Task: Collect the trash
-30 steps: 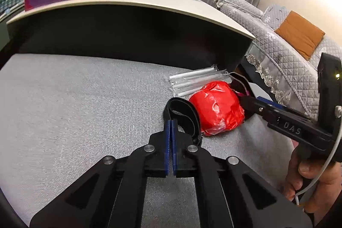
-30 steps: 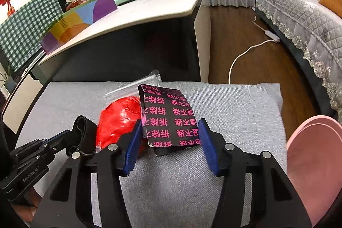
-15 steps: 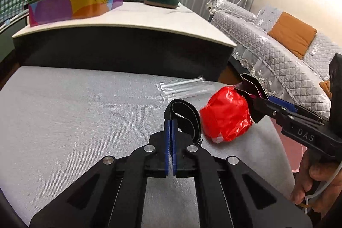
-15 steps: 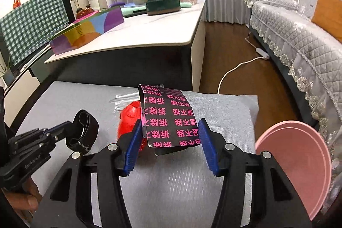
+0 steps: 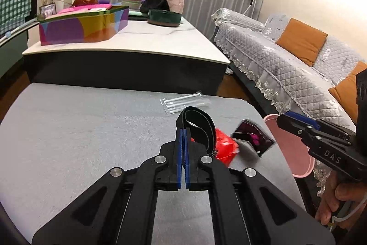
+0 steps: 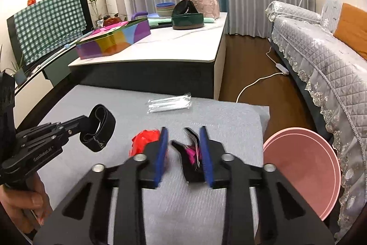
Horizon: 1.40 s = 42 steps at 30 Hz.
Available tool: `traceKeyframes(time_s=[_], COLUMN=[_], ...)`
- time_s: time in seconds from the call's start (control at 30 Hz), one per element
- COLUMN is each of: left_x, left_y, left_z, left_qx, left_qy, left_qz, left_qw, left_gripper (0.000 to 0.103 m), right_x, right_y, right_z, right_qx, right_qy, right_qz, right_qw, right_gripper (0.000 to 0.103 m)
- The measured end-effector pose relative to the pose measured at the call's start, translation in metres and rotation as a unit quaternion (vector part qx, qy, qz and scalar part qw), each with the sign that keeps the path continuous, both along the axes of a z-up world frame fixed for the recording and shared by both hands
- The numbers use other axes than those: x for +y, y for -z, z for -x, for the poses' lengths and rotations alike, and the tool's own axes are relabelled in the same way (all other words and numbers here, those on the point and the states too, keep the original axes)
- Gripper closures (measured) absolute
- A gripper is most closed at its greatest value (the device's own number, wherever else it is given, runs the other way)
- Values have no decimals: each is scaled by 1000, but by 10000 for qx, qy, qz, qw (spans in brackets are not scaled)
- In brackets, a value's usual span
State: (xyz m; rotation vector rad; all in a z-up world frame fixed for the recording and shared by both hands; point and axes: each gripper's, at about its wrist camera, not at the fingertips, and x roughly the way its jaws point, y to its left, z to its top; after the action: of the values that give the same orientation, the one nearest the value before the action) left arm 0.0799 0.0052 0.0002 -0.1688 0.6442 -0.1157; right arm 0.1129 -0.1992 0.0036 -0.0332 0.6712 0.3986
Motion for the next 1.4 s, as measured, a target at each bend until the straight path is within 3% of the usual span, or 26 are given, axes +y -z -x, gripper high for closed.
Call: traceKeyframes(time_s=[0.1,0.2,0.37,0.77,0.83,1.1,1.4], left_x=[-1,1,0,9,9,6,-6], left_y=[-4,-7,-7,7,8,7,-4], left_z=[9,16,18,4,2,3,14], left_qx=[-31,-35,-39,78,87,89,-30], left_qy=[20,-2,12,-89,-93,-55,47], left_qz=[-33,-19,-58,-43,-36,-20,-45], left_qw=[10000,10000,10000,9999,9999,9999,10000], left_gripper=[101,101,101,101,101,101,101], right_x=[-3,-9,-9,14,17,12,-11], right_y=[4,12,27,72,76,60,25], right_z=[9,13,11,-25,-27,-20,6], right_qx=[69,180,338,731,789,540,115], right_qy=[22,109,74,-31,-43,45,189], right_qz=[84,74,79,397,459,453,220], right_qw=[9999,9998,9994,9965,9958,9975,9995], right_gripper=[75,63,52,51,55,99,101])
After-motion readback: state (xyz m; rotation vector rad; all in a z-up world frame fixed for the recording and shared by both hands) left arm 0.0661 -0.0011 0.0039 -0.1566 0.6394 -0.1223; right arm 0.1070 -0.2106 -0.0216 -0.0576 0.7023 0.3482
